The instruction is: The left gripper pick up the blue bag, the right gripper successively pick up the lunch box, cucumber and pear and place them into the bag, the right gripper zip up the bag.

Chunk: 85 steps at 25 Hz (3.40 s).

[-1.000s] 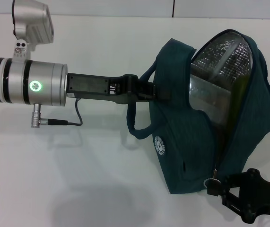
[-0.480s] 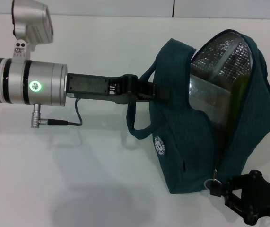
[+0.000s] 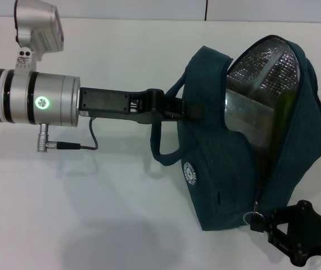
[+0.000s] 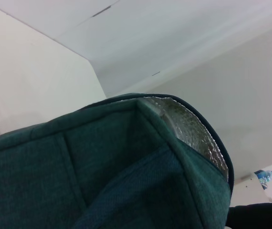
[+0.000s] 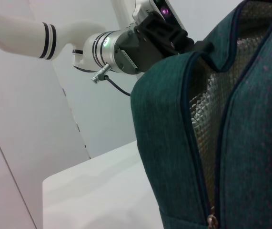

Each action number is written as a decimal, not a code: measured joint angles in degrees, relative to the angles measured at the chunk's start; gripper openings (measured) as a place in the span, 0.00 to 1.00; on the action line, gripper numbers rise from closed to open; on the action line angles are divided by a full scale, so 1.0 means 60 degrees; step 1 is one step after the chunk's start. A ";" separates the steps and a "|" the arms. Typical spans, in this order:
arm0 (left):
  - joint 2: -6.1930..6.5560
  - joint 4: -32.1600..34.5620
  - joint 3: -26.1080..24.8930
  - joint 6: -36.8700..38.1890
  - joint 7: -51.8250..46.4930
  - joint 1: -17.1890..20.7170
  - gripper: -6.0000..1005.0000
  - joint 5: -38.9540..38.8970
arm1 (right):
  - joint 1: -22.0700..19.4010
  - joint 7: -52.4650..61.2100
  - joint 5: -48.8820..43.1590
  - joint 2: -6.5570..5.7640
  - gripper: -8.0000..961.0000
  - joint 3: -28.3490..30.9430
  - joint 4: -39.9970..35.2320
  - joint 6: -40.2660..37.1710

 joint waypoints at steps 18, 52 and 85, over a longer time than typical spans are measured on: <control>0.0000 0.0000 -0.0027 -0.0014 0.0040 0.0024 0.04 -0.0001 | 0.0032 -0.0301 -0.0044 -0.0010 0.03 -0.0073 -0.0076 -0.0348; 0.0011 0.0000 -0.0058 -0.0114 0.0138 0.0100 0.04 -0.0103 | -0.0934 -0.0027 0.0115 -0.0227 0.05 0.1470 -0.0056 -0.1384; -0.0048 -0.0001 -0.0045 -0.0254 0.0732 0.0290 0.13 -0.0319 | -0.0519 0.0171 0.0351 -0.0059 0.06 0.1539 -0.0263 -0.1986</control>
